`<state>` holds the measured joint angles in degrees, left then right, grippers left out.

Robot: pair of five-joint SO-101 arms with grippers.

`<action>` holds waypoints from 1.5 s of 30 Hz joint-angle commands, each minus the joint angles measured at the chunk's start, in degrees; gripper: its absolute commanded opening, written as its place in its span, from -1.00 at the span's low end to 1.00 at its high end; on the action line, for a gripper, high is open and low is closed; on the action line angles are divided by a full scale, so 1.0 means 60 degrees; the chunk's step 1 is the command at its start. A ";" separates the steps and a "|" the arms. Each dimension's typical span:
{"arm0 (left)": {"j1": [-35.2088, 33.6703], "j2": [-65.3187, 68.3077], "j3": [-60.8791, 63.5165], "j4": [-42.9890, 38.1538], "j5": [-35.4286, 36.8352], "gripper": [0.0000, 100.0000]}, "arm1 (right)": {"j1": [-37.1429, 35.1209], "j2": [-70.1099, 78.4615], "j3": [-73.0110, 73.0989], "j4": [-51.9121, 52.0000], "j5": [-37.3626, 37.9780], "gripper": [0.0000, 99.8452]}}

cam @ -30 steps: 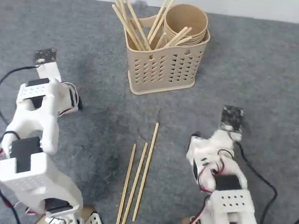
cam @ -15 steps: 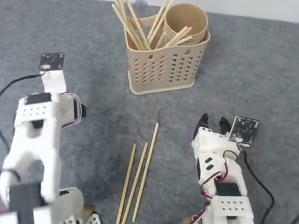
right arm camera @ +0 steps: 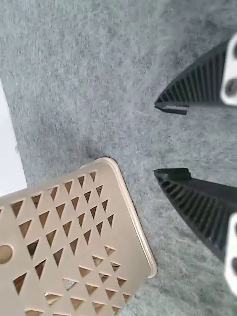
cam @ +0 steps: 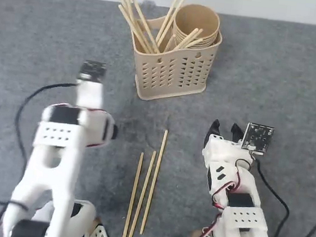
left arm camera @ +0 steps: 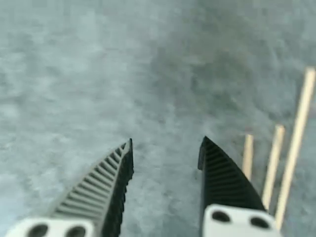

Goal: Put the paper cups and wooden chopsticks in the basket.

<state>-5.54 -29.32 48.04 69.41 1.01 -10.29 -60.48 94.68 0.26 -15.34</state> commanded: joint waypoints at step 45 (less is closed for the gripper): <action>0.3165 0.1333 -0.1194 -0.0029 -0.1070 -0.98 | 0.0081 -0.0154 0.0103 -0.0095 -0.0029 -0.62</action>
<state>14.07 -13.14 42.24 68.09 -3.82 -10.29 -60.48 94.68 0.26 -15.34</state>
